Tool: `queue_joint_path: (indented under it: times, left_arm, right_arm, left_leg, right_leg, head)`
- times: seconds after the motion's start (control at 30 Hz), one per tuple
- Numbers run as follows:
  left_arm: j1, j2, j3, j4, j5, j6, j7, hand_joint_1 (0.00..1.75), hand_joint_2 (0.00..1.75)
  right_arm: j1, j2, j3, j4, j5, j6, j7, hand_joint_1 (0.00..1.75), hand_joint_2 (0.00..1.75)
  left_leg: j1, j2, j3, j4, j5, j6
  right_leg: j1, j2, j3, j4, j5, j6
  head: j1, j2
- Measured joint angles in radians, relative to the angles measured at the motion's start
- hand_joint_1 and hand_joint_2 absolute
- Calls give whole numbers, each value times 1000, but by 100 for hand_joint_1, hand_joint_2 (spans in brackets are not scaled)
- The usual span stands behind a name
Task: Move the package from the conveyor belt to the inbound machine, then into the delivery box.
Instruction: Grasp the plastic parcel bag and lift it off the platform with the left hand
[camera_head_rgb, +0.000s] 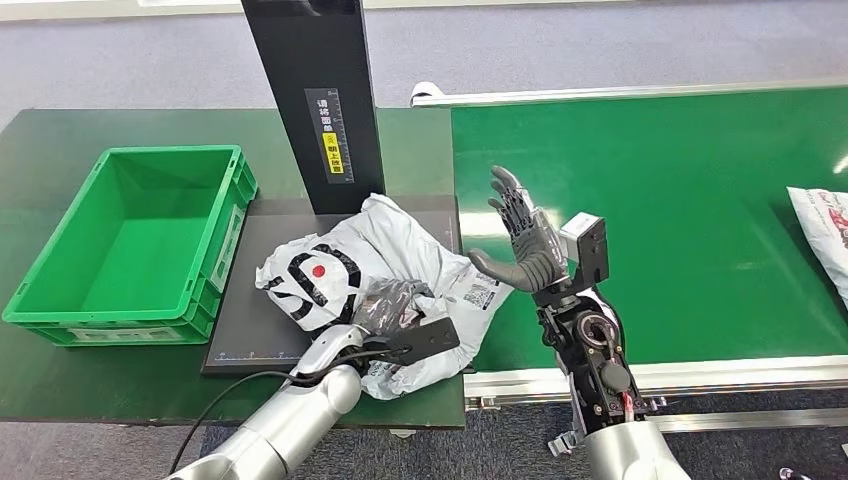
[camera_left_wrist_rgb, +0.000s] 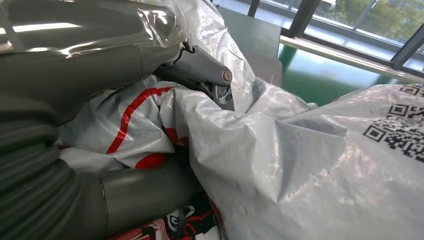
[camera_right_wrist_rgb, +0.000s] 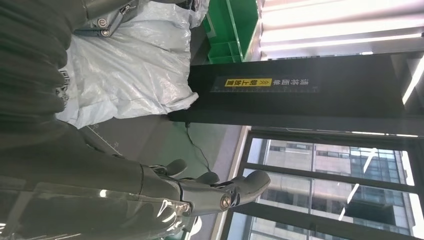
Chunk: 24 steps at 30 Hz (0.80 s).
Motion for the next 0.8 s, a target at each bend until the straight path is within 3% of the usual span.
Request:
queue_joint_path:
  times: [0.2,0.33,0.43,0.57,0.8]
  left_arm:
    - [22,-1,71,-21,173,-75,-126,175,175]
    - [80,1,154,-113,544,-334,-256,175,175]
    - [123,8,194,-193,683,-411,-268,175,175]
    - [154,19,216,-260,720,-380,-280,175,175]
    - [211,60,269,-449,763,-125,-345,175,175]
  right_arm:
    - [-3,2,2,23,-14,9,2,0,175]
    - [-8,2,17,51,-39,36,12,0,175]
    - [-15,1,31,78,-48,41,15,0,175]
    - [-19,1,41,100,-59,46,22,0,175]
    - [-20,-16,67,141,-65,40,26,0,175]
  left_leg:
    - [0,0,0,0,0,0]
    - [0,0,0,0,0,0]
    - [0,0,-1,0,0,0]
    - [0,0,-1,0,0,0]
    - [0,0,-1,0,0,0]
  right_leg:
    - [0,0,0,0,0,0]
    - [0,0,-1,0,0,0]
    - [0,0,-1,0,0,0]
    - [0,0,-1,0,0,0]
    - [0,0,-2,0,0,0]
  head:
    - [0,0]
    - [0,0]
    - [0,0]
    - [0,0]
    - [0,0]
